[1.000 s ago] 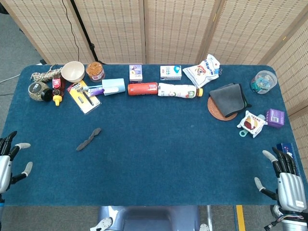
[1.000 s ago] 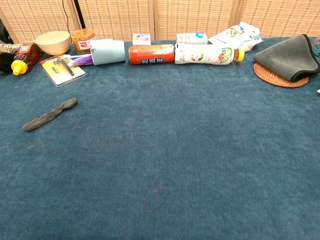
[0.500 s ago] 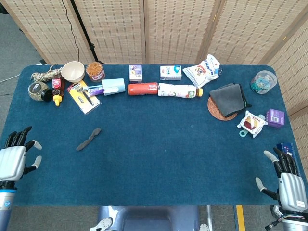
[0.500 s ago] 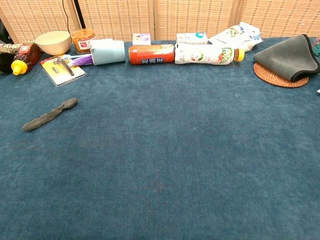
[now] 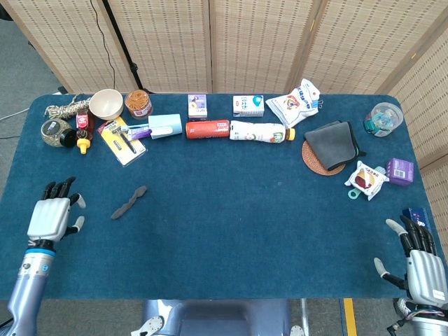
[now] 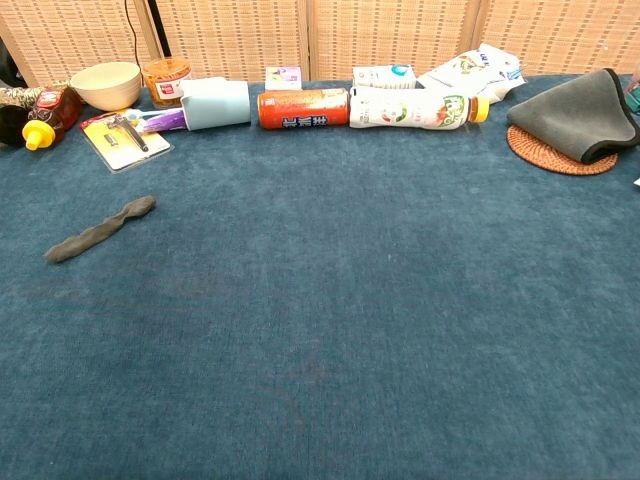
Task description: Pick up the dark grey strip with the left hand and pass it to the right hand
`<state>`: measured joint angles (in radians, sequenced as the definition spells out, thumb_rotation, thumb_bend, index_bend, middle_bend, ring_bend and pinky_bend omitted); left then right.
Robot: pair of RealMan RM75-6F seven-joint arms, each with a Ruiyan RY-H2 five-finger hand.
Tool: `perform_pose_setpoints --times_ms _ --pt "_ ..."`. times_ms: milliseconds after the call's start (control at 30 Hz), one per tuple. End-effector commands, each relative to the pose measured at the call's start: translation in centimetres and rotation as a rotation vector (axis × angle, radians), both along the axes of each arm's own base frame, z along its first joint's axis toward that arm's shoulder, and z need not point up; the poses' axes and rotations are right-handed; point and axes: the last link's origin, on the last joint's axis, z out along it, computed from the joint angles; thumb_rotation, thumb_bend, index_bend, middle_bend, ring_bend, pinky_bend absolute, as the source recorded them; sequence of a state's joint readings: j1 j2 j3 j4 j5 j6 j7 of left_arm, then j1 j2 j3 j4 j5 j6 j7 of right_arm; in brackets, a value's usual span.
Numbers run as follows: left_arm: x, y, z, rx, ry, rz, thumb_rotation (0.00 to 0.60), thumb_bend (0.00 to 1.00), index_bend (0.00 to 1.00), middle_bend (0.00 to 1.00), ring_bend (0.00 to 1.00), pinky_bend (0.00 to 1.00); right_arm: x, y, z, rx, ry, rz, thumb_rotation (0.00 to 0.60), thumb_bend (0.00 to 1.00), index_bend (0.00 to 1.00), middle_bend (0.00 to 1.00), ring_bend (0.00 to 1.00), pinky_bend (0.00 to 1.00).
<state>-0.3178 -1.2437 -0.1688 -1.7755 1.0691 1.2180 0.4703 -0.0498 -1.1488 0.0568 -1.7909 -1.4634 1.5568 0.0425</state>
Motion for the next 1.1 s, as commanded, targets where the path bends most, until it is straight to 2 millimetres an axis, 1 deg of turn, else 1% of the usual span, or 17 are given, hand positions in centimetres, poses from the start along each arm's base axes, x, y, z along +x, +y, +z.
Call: perform_pose_setpoints --times_ms 33,400,667,1100 --pt "0.2 0.9 -1.2 -0.024 0.011 0.002 0.6 0.32 0.48 0.09 0.11 0.05 0.0 0.0 0.0 -0.003 -0.001 0.0 0.6 0.31 0.18 0.08 0.0 0.0" --pt "0.5 2.8 -4.0 -0.014 0.006 0.036 0.6 0.32 0.48 0.09 0.11 0.05 -0.1 0.2 0.4 -0.015 0.001 -0.009 0.6 0.31 0.18 0.08 0.0 0.0" --pt "1.1 3.2 -5.7 -0.044 0.032 0.051 0.6 0.31 0.46 0.1 0.1 0.05 -0.4 0.4 0.5 -0.014 -0.003 -0.016 0.6 0.31 0.18 0.08 0.0 0.0" --pt "1.7 3.5 -7.7 -0.061 0.07 0.084 0.6 0.29 0.46 0.1 0.09 0.05 -0.9 0.9 0.7 -0.025 -0.01 -0.029 0.6 0.31 0.19 0.08 0.0 0.0"
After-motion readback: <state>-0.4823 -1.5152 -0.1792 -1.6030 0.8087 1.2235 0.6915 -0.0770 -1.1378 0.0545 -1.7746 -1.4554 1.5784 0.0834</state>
